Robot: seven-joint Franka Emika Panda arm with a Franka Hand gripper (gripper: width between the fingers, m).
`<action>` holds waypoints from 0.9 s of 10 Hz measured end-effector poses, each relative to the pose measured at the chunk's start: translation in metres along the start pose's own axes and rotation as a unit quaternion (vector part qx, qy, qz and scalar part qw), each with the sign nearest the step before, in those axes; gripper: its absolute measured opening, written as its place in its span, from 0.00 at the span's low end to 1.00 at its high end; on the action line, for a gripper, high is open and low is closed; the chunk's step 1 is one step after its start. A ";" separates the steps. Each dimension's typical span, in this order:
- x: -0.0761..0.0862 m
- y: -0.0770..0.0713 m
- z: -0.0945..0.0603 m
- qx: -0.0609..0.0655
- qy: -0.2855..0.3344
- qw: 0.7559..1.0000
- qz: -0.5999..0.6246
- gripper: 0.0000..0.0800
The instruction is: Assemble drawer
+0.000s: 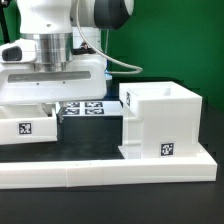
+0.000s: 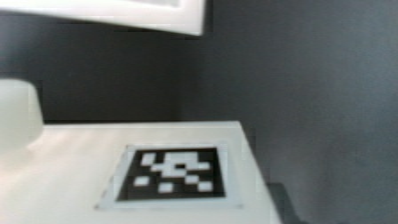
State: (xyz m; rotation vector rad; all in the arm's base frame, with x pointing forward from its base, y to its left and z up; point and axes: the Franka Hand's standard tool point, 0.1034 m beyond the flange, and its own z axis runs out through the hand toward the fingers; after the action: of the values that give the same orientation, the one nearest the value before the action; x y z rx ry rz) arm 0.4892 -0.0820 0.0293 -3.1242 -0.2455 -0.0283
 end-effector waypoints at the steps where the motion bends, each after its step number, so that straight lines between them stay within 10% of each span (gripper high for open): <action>1: 0.001 -0.001 0.005 -0.006 -0.001 0.999 -0.052 0.05; 9: 0.014 -0.004 0.004 -0.024 -0.017 0.918 -0.395 0.05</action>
Offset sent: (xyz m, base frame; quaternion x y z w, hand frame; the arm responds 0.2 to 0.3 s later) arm 0.0203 0.0249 0.0034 0.0227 0.0025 -0.2938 0.9556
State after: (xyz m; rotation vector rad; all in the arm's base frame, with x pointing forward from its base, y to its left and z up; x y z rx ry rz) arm 0.5023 -0.0755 0.0251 -2.8258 -1.4853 0.0181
